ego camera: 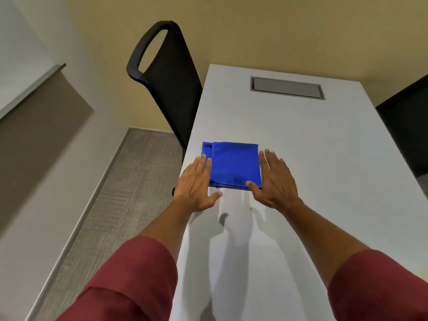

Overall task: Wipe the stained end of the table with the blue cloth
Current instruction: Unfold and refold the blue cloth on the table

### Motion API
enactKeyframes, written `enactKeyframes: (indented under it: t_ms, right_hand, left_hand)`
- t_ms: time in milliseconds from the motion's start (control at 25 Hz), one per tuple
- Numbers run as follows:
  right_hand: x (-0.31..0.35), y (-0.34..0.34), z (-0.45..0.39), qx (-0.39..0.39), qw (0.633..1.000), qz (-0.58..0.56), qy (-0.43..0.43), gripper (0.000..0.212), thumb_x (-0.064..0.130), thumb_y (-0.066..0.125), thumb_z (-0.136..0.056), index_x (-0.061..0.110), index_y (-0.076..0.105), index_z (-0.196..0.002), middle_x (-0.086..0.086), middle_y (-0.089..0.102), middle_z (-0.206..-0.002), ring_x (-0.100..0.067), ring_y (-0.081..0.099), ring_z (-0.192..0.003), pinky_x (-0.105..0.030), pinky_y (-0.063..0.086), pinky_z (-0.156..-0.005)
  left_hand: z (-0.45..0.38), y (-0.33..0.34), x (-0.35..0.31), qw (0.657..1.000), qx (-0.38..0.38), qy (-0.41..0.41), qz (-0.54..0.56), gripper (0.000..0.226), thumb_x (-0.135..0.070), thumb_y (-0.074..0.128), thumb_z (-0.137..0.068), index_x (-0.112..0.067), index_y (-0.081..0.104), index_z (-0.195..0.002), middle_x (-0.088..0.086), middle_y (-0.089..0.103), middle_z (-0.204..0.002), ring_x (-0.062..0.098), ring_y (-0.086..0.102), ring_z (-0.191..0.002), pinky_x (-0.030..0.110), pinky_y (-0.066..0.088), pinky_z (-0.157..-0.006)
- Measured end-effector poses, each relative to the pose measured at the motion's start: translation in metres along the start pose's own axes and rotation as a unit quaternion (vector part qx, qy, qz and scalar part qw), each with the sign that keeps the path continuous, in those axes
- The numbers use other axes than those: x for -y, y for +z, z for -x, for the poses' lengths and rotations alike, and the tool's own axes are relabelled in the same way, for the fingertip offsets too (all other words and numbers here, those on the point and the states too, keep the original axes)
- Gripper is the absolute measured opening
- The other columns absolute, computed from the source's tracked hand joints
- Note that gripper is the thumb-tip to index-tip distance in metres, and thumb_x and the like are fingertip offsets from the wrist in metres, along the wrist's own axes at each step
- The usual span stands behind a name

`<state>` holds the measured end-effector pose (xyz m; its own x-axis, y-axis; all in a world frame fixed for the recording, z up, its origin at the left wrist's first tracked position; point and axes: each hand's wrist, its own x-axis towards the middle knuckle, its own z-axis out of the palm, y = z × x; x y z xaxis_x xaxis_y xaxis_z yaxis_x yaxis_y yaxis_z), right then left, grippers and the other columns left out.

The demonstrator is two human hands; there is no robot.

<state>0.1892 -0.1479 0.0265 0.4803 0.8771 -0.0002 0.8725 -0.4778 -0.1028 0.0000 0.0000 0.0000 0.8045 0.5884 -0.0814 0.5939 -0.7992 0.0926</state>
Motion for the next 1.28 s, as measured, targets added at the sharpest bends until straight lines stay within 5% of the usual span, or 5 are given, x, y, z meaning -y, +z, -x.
enactKeyframes:
  t_ms: [200, 400, 920, 1280]
  right_hand:
    - [-0.009, 0.044, -0.021, 0.076, 0.996, -0.052, 0.004, 0.053, 0.032, 0.056, -0.096, 0.013, 0.045, -0.145, -0.010, 0.057, -0.141, -0.030, 0.055, -0.126, -0.041, 0.048, -0.098]
    - [-0.020, 0.078, -0.036, 0.123, 0.992, 0.020, -0.031, 0.014, 0.021, 0.054, -0.095, 0.013, 0.063, -0.101, -0.006, 0.068, -0.099, -0.027, 0.064, -0.089, -0.031, 0.043, -0.066]
    - [-0.032, 0.096, -0.065, 0.150, 0.980, 0.105, -0.078, 0.020, 0.012, 0.046, -0.099, 0.010, 0.066, -0.103, -0.009, 0.069, -0.100, -0.026, 0.065, -0.088, -0.032, 0.050, -0.076]
    - [-0.036, 0.071, -0.066, 0.131, 0.985, 0.076, -0.083, 0.021, 0.007, 0.045, -0.096, 0.010, 0.061, -0.082, -0.005, 0.051, -0.075, -0.024, 0.044, -0.068, -0.029, 0.032, -0.061]
  left_hand:
    - [-0.032, 0.035, 0.013, 0.997, 0.045, 0.041, 0.043, 0.070, -0.051, 0.058, -0.085, -0.012, 0.041, -0.140, 0.009, 0.044, -0.139, 0.026, 0.044, -0.124, 0.039, 0.045, -0.099]
    - [-0.057, 0.061, 0.018, 0.994, 0.071, 0.051, 0.059, 0.043, -0.030, 0.062, -0.091, -0.013, 0.052, -0.129, 0.005, 0.051, -0.127, 0.024, 0.049, -0.115, 0.037, 0.049, -0.090]
    - [-0.084, 0.073, 0.021, 0.994, 0.084, 0.074, -0.013, 0.023, -0.024, 0.054, -0.098, -0.015, 0.067, -0.115, 0.003, 0.061, -0.107, 0.024, 0.056, -0.101, 0.041, 0.053, -0.080]
    - [-0.085, 0.051, 0.016, 0.992, 0.100, 0.074, 0.003, 0.018, -0.021, 0.052, -0.098, -0.014, 0.068, -0.101, 0.004, 0.063, -0.097, 0.026, 0.061, -0.088, 0.037, 0.050, -0.074]
